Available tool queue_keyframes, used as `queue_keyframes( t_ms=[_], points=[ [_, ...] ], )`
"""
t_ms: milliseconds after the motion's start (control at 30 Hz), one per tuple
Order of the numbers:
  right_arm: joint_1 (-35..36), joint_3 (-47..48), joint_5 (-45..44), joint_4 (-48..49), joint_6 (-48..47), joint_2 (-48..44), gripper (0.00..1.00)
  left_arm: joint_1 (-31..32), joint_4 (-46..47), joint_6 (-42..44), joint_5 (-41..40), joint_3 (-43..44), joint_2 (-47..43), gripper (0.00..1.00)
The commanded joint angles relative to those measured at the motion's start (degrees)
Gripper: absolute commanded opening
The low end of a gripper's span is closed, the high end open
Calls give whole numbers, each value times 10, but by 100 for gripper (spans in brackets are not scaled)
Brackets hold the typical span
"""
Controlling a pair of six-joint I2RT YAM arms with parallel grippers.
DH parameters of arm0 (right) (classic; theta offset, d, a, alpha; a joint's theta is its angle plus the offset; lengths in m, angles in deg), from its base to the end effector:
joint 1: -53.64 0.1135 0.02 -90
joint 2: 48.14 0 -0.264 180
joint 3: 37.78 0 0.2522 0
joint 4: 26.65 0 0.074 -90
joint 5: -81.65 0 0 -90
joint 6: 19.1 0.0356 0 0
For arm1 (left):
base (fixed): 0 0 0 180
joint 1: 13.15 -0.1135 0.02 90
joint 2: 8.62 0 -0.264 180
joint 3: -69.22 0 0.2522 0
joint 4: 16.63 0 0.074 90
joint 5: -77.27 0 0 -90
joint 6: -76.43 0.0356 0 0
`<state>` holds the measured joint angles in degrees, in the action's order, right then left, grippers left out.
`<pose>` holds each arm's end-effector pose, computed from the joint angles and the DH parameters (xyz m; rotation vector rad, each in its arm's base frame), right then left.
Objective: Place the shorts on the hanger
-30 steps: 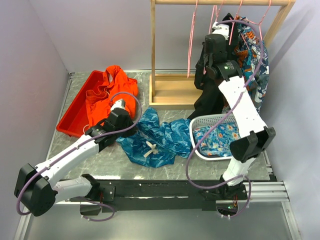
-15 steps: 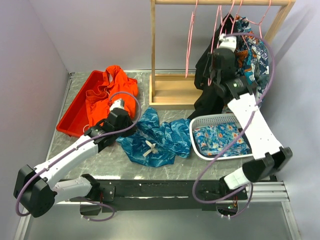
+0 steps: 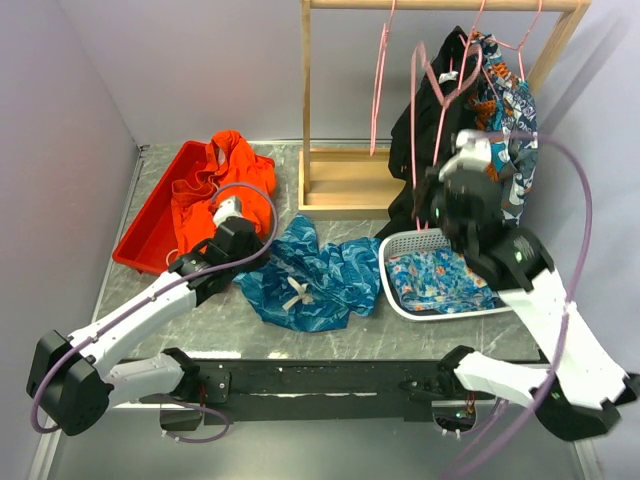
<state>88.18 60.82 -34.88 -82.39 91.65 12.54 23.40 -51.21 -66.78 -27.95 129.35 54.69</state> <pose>0.1659 0.0949 0.4663 0.0924 1.8524 0.2365 0.1975 -0.1348 0.2690 -0.4736 2.2134 -0.5676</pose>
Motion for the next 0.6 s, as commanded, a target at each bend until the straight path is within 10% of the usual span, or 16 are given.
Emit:
queue_keyframes(
  t_ms=[0,567],
  points=[
    [51,-81,-6,-81,76,-61,0,-3,34,-22,-43,-1,-19,1],
    [125,-315,301,-117,108,-242,0,-3,59,26,-74,0,1,1]
  ],
)
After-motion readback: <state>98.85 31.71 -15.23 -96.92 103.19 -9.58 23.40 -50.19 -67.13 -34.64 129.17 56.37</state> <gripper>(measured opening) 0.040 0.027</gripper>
